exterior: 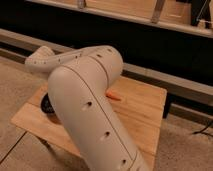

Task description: Drag the ceramic bowl in a circle

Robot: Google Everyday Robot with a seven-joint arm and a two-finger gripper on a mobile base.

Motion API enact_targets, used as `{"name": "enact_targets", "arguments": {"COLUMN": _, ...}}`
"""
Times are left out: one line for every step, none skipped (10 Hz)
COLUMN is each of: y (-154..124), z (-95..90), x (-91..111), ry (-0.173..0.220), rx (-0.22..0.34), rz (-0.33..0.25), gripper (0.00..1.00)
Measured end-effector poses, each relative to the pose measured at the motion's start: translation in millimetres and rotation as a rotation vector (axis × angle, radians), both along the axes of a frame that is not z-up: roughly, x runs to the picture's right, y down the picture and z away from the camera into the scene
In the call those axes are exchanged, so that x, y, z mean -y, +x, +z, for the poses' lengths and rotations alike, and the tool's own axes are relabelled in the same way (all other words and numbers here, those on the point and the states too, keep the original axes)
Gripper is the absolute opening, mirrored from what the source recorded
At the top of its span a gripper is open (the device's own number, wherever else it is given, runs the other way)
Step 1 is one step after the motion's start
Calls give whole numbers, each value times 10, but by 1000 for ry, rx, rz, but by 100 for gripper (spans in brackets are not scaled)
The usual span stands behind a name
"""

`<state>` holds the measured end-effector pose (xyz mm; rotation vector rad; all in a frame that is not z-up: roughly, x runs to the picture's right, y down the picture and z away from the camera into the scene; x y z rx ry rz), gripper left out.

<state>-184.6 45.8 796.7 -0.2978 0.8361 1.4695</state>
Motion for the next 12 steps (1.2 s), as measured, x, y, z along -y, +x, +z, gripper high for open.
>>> {"name": "enact_targets", "arguments": {"y": 34, "z": -1, "x": -9, "ry": -3, "rx": -1, "rz": 5, "gripper": 56}}
{"name": "enact_targets", "arguments": {"y": 40, "z": 0, "x": -24, "ry": -6, "rx": 0, "rz": 5, "gripper": 67}}
{"name": "enact_targets", "arguments": {"y": 46, "z": 2, "x": -36, "ry": -9, "rx": 1, "rz": 7, "gripper": 75}}
{"name": "enact_targets", "arguments": {"y": 60, "z": 15, "x": -56, "ry": -14, "rx": 3, "rz": 6, "gripper": 80}}
{"name": "enact_targets", "arguments": {"y": 60, "z": 17, "x": -60, "ry": -16, "rx": 4, "rz": 6, "gripper": 80}}
{"name": "enact_targets", "arguments": {"y": 63, "z": 22, "x": -71, "ry": -20, "rx": 6, "rz": 5, "gripper": 80}}
{"name": "enact_targets", "arguments": {"y": 66, "z": 27, "x": -77, "ry": -23, "rx": 10, "rz": 5, "gripper": 80}}
{"name": "enact_targets", "arguments": {"y": 61, "z": 32, "x": -79, "ry": -23, "rx": 16, "rz": 5, "gripper": 80}}
{"name": "enact_targets", "arguments": {"y": 41, "z": 31, "x": -75, "ry": -23, "rx": 30, "rz": 7, "gripper": 80}}
{"name": "enact_targets", "arguments": {"y": 39, "z": 31, "x": -71, "ry": -22, "rx": 33, "rz": 8, "gripper": 80}}
{"name": "enact_targets", "arguments": {"y": 39, "z": 32, "x": -72, "ry": -22, "rx": 33, "rz": 8, "gripper": 80}}
{"name": "enact_targets", "arguments": {"y": 39, "z": 31, "x": -72, "ry": -22, "rx": 33, "rz": 8, "gripper": 80}}
